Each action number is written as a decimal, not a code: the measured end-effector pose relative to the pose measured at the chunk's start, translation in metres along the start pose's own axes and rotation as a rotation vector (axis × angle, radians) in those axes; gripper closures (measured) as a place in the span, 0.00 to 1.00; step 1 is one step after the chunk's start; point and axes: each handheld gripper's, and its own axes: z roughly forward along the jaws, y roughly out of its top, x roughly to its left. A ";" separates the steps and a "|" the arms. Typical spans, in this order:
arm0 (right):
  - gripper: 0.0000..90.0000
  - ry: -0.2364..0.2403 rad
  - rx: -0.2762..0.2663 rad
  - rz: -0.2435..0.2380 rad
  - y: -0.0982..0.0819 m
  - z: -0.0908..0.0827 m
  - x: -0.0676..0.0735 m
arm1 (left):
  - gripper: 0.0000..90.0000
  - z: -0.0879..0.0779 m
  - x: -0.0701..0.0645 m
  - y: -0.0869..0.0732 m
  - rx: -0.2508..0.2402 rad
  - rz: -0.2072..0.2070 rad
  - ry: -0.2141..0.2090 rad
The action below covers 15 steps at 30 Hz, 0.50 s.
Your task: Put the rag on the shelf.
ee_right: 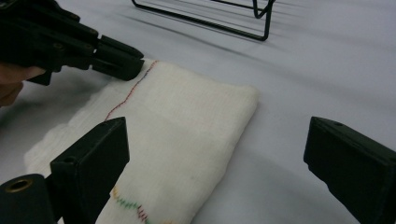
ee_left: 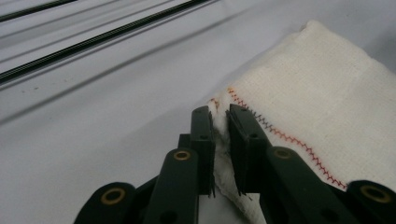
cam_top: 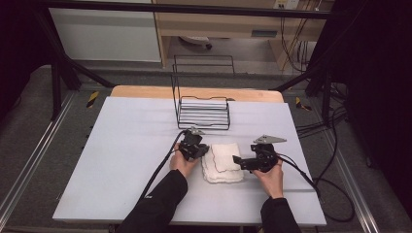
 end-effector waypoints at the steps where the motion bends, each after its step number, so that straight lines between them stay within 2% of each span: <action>1: 0.10 -0.003 0.000 -0.002 0.002 0.002 -0.001 | 0.89 0.000 0.000 0.000 0.000 -0.002 -0.003; 5: 0.18 -0.019 0.014 0.010 0.009 0.014 -0.009 | 0.89 0.000 0.001 0.000 0.001 -0.009 -0.009; 9: 0.30 -0.036 0.023 0.022 0.013 0.026 -0.016 | 0.89 0.000 0.001 0.000 0.000 -0.008 -0.011; 12: 0.38 -0.033 0.049 0.027 0.016 0.035 -0.018 | 0.89 0.000 0.001 0.000 -0.002 -0.003 -0.010; 15: 0.49 -0.010 0.043 0.033 0.018 0.038 -0.017 | 0.89 0.000 0.001 0.000 -0.004 0.001 -0.011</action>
